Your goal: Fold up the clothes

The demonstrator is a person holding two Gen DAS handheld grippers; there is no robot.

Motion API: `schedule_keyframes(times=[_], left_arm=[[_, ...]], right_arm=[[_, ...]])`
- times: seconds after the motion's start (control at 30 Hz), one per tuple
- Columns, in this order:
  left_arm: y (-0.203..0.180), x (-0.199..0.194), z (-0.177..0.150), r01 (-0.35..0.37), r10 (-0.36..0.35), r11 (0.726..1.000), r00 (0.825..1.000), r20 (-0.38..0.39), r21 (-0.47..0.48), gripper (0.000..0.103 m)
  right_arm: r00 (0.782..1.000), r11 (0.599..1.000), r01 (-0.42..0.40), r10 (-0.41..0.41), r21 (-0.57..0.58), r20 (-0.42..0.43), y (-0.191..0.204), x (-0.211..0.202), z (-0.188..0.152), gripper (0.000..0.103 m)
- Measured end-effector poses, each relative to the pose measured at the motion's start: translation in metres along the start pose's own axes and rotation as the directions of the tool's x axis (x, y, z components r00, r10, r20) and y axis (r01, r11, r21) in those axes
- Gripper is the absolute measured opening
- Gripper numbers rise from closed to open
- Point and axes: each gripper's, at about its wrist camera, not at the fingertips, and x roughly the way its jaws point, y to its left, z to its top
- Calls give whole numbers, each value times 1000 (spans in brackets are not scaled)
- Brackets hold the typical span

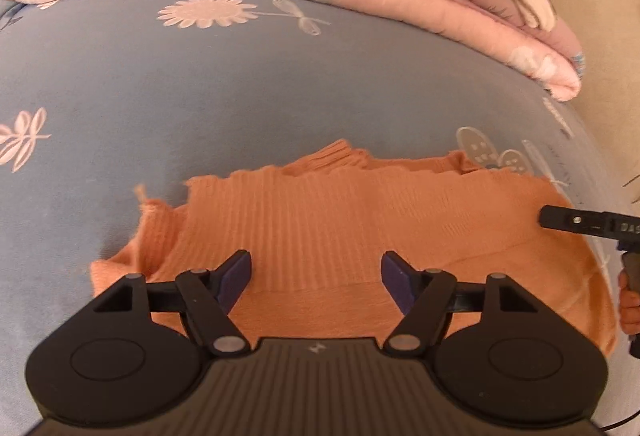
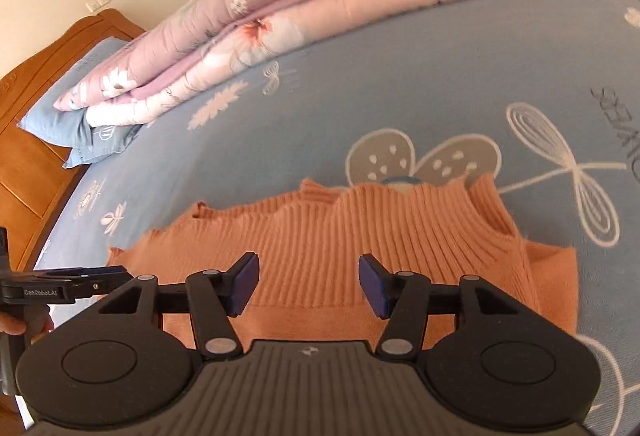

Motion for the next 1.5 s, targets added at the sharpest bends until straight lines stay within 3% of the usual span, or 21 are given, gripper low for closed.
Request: schedule_keyframes(times=[0.1,0.23,0.33,0.37,0.5,0.6,0.73,0.8,0.9,1.03,1.1,1.17,1.23,1.37,1.5], left_arm=[[26,-6,-5,-11,11,1000,1000,20,-12,71],[37,-12,-9,-20,19,999,1000,22,33,71],[28,-22,-1,-26,26,1000,1000,10,-10,71],[22,-31,-2,4,-3,999,1000,27,-37,70],[-12,-62,-19,173,-168,983,982,88,-55,74],[-25,-61,-40,264,-260,960,964,58,-91,74],[-6,-47,-73,261,-260,944,965,33,-200,74],[14,-50,-83,299,-289,920,954,77,-255,74],[40,-65,-87,225,-210,933,974,80,-283,74],[66,-78,-94,194,-183,933,981,66,-304,70],[56,-83,-90,144,-140,961,990,35,-236,70],[39,-92,-84,119,-115,970,993,29,-212,71],[23,-99,-80,153,-147,969,988,47,-195,73],[-7,-89,-76,215,-212,963,977,34,-164,75],[-12,-64,-82,150,-161,970,986,-43,-192,75]], right_arm=[[998,998,50,-51,50,21,-29,-9,-1,58],[999,994,23,-26,107,30,-59,-21,1,52],[998,991,52,-54,123,12,-48,-29,4,60],[999,991,50,-52,125,15,-41,-34,3,61],[991,980,-131,129,151,24,-6,-51,-17,64],[969,959,-239,246,150,-32,21,-45,-43,64],[962,959,-240,256,153,-97,35,-26,-70,64],[962,955,-243,260,173,-82,26,-29,-72,64],[974,968,-200,214,150,-78,15,-40,-66,63],[987,983,-129,140,133,-76,2,-53,-57,63],[992,987,-89,99,137,-73,-2,-58,-54,64],[995,987,-68,78,143,-67,2,-64,-52,65],[993,989,-91,98,112,-59,16,-70,-53,68],[973,972,-201,213,125,-87,40,-67,-67,70],[970,979,-175,190,101,-154,55,-45,-84,70]])
